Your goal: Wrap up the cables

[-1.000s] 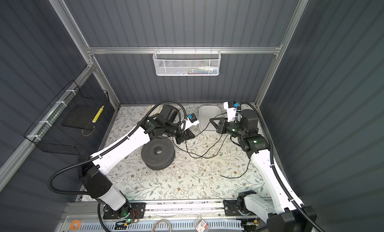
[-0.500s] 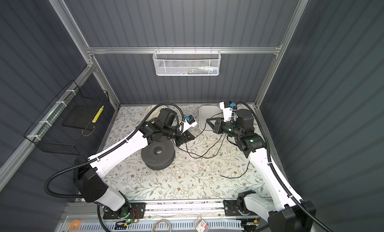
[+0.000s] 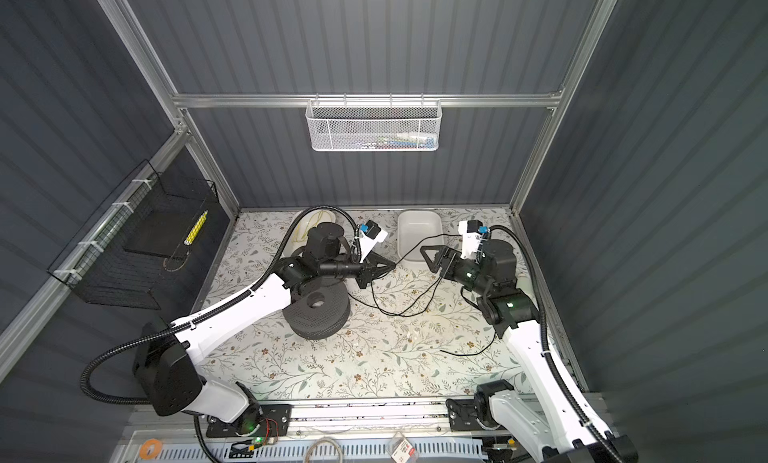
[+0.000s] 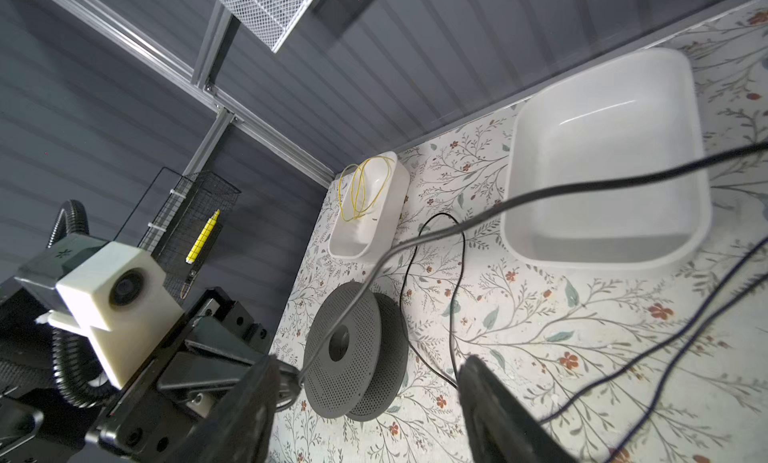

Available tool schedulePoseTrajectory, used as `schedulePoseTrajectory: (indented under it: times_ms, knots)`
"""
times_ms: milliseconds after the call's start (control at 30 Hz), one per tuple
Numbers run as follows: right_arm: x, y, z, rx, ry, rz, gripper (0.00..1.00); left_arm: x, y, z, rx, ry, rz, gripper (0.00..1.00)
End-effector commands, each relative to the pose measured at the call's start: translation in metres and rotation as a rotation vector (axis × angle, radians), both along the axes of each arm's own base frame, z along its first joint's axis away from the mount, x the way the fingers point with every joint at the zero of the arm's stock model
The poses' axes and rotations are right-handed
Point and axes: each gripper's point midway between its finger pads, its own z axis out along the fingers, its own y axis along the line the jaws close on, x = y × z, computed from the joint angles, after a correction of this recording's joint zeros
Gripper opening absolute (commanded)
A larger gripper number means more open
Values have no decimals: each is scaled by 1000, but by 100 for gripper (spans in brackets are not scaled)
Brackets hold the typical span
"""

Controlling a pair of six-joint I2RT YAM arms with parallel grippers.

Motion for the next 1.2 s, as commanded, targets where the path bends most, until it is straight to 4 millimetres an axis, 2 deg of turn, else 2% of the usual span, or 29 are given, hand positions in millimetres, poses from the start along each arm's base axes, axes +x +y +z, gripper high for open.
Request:
schedulePoseTrajectory:
  times_ms: [0, 100, 233, 433, 533, 700, 833, 1000, 1167]
  knots:
    - [-9, -1, -7, 107, 59, -5, 71, -5, -1, 23, -75, -18, -11, 0]
    - [-18, 9, -10, 249, 88, 37, 71, -4, -4, 22, -82, -15, -16, 0]
    - [-18, 11, -9, 377, 61, 26, 69, -2, -9, 21, -95, 6, -23, 0]
    - [-12, 29, 13, 404, -16, 82, 64, -5, -9, 23, -114, 31, -30, 0]
    - [-8, 36, 29, 437, -79, 105, 55, -7, -6, 22, -112, 32, -24, 0]
    - [2, 53, 40, 428, -97, 147, 51, -11, -1, 23, -103, 28, -20, 0]
    - [8, 64, 32, 425, -62, 157, 43, -12, 0, 25, -104, 27, -18, 0]
    - [9, 67, 35, 427, -67, 163, 22, -13, 1, 27, -102, 23, -22, 0]
    - [8, 66, 34, 401, -74, 156, 15, -14, 1, 26, -103, 25, -27, 0]
